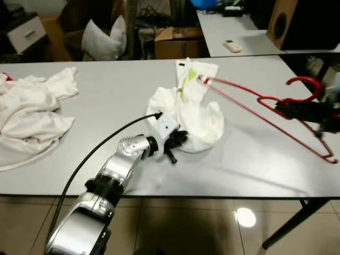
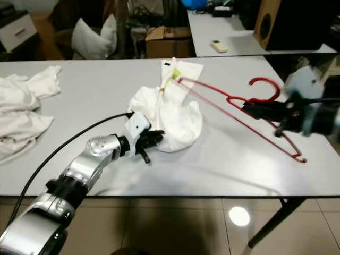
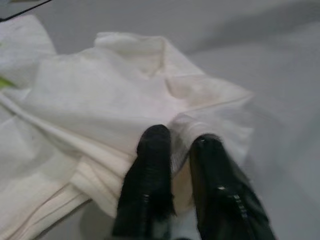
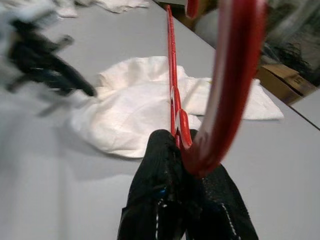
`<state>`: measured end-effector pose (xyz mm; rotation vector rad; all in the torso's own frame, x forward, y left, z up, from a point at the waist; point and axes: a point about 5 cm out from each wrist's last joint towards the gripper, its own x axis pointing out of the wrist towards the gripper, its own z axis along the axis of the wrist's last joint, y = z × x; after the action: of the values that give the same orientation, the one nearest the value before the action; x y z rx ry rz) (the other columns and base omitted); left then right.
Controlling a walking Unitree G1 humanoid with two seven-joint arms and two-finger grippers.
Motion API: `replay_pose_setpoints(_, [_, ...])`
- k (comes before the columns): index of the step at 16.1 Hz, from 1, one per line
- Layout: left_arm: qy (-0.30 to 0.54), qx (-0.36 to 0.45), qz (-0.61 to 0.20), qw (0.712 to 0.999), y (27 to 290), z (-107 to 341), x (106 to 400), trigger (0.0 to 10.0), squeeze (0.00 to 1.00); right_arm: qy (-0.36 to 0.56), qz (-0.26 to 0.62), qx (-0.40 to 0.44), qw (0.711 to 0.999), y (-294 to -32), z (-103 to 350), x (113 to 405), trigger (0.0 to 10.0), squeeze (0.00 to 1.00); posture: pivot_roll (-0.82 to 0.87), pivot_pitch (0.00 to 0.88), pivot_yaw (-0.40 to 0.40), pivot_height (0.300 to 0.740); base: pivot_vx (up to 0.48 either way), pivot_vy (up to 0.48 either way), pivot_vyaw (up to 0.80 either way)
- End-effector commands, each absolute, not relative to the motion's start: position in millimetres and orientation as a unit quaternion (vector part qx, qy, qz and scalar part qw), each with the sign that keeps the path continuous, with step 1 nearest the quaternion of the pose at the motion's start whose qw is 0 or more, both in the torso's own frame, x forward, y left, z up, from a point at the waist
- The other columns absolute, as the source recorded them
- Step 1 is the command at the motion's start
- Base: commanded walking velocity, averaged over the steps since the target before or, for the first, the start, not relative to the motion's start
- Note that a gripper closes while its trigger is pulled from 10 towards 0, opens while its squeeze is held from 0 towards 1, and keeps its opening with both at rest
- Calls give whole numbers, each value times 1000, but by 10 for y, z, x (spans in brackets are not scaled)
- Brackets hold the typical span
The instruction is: Hang hanger
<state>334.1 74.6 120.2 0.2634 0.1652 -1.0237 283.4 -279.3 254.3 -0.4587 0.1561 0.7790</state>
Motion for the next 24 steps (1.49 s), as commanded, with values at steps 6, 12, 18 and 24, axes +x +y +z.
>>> replay_pose_setpoints(6, [24, 223, -549, 805, 548, 1440, 3014, 10000, 1000, 3, 192, -116, 974, -2322, 2483, 3181, 10000, 0, 1, 0, 68, 740, 0, 0, 0])
replay_pose_setpoints(12, [53, 323, -585, 742, 783, 1568, 2747, 10000, 1000, -46, 132, -53, 989, -1934, 2479, 3149, 10000, 0, 8, 0, 49, 740, 0, 0, 0])
replay_pose_setpoints(18, [5, 166, -443, 881, 1241, 2009, 2825, 10000, 1000, -29, 136, -32, 990, -1659, 2302, 2924, 10000, 0, 5, 0, 57, 740, 0, 0, 0])
replay_pose_setpoints(24, [-3, 60, -190, 980, 1706, 2026, 2795, 10000, 0, -11, 60, 25, 998, -1661, 2147, 2706, 10000, 0, 3, 0, 49, 740, 0, 0, 0])
